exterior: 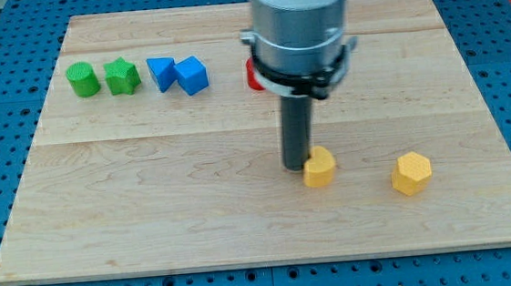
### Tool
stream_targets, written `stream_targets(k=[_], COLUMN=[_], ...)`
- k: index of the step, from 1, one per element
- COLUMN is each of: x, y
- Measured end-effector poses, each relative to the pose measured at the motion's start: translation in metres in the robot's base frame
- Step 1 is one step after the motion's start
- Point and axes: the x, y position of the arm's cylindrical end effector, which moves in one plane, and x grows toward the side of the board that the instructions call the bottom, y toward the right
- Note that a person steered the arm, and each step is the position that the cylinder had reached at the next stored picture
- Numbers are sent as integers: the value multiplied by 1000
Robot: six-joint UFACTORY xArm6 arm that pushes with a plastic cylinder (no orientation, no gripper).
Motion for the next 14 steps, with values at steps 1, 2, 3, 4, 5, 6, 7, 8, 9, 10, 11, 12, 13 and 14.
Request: stream_targets(k=[1,2,3,4,5,6,7,8,9,10,11,12,13,14], x=[0,0,0,-31,-107,-159,-173,-182,-191,-200,-207,-207,-206,-203], y=[50,75,84,59,73,74,74,74,74,74,73,45,4,-77])
